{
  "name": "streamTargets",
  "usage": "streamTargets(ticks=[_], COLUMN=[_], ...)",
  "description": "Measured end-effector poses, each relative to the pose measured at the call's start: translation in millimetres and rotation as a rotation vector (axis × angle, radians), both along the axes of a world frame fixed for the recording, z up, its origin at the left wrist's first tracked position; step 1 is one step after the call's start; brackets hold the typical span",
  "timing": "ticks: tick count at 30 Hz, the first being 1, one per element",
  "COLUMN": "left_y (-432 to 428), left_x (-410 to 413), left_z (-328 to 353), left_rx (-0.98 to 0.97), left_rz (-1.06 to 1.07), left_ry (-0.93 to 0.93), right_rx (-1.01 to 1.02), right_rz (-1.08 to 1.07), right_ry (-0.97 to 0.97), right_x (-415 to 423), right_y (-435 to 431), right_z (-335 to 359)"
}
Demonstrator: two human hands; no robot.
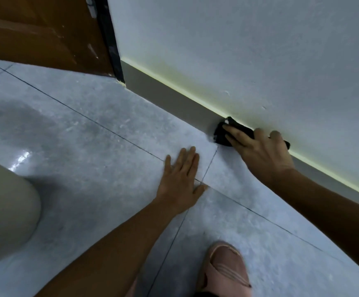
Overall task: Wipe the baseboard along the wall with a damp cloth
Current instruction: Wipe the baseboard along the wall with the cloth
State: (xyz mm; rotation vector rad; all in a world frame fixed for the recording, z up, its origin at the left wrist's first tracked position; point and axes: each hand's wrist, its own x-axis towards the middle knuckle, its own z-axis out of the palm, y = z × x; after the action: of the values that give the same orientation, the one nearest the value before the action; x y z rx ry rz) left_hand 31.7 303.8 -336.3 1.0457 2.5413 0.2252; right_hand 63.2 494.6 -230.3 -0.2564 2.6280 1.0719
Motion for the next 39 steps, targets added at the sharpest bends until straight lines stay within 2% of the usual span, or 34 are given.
streamTargets(ticks=[5,13,17,21,24,28,31,33,39], left_y=[15.8,18.4,21.1,37.0,46.6,50.8,53.1,52.8,50.0], left_x=[12.4,12.4,11.4,24.5,42.7,46.1,48.8,49.1,51.0], left_z=[-3.5,1.2,7.5,18.5,17.6,12.7,12.9,11.1,7.7], left_rx=[-0.096,-0.184,-0.246,-0.228,-0.231,-0.252,-0.242,-0.232,-0.210], left_rz=[0.002,-0.021,-0.041,0.008,0.024,0.040,0.045,0.058,0.062], left_ry=[-0.009,0.014,-0.017,-0.085,-0.153,-0.080,-0.061,-0.062,-0.049], right_rx=[-0.141,-0.063,-0.062,-0.083,-0.087,-0.039,-0.032,-0.037,-0.134], right_rz=[-0.093,-0.254,-0.205,-0.108,-0.147,-0.192,-0.195,-0.147,-0.224], right_ry=[-0.015,-0.124,-0.027,-0.022,-0.051,-0.139,-0.081,0.000,-0.003], right_x=[-22.6,64.2,53.9,23.0,32.2,76.9,99.7,95.3,72.2], right_y=[-22.2,34.2,33.0,15.9,17.7,54.1,74.8,72.6,53.2], right_z=[-12.8,-8.1,13.2,0.7,-8.5,-14.7,-5.8,-0.7,-18.8])
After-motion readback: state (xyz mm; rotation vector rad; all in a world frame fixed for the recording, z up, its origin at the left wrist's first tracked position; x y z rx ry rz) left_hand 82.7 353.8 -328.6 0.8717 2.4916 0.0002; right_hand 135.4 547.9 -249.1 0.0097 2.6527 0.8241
